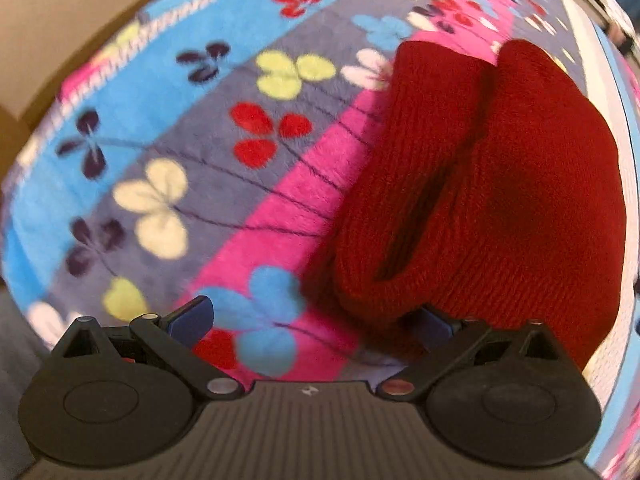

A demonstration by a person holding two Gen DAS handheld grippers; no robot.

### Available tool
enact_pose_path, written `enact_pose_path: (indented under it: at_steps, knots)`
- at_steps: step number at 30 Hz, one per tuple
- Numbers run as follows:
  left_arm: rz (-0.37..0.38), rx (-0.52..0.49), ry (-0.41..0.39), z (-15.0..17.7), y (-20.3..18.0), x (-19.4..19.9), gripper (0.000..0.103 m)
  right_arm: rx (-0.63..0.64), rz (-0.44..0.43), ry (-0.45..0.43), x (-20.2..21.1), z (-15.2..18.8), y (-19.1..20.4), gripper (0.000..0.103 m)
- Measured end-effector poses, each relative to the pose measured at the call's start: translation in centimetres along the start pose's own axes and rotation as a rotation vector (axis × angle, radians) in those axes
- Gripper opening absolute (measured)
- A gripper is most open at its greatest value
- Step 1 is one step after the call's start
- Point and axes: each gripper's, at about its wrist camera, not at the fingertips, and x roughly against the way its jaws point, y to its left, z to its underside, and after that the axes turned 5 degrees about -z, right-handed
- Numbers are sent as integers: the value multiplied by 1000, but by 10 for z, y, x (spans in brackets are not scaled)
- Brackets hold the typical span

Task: Fold small clothes

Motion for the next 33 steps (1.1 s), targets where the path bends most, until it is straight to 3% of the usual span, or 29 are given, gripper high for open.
enact_pose_path:
  at_steps: [8, 15, 16, 17, 18, 19, 20, 22, 25, 28, 33]
  knots:
    - [120, 130, 70, -5, 14, -29, 103, -106, -53, 77, -94, -123, -27, 89]
    - [150, 165, 47, -5, 15, -32, 103, -78, -129, 158, -161, -156, -38, 98]
    - [145, 162, 33, -4, 13, -29, 100, -68, -140, 172, -167, -158, -37, 95]
    - [160, 154, 15, -6, 11, -28, 82, -62, -152, 185, -172, -158, -36, 85]
    - [203, 134, -12, -7, 7, -23, 66, -55, -185, 186, -173, -157, -34, 54]
    - [176, 121, -27, -11, 1, -20, 64, -32, -219, 180, -170, -156, -30, 46]
    - [154, 113, -32, -13, -4, -18, 60, 23, -234, 157, -163, -154, -23, 30]
    - [137, 88, -33, -19, -9, -19, 56, 109, -224, 109, -150, -149, -13, 24]
    - [147, -2, -34, -41, -12, -17, 48, 111, -189, 38, -123, -134, -21, 21]
    - [117, -216, -113, -76, -36, -10, 45, 17, -178, -22, -88, -115, -51, 20]
    - [103, -575, -146, -134, -116, -20, 45, -247, -189, -103, -25, -29, -122, 19]
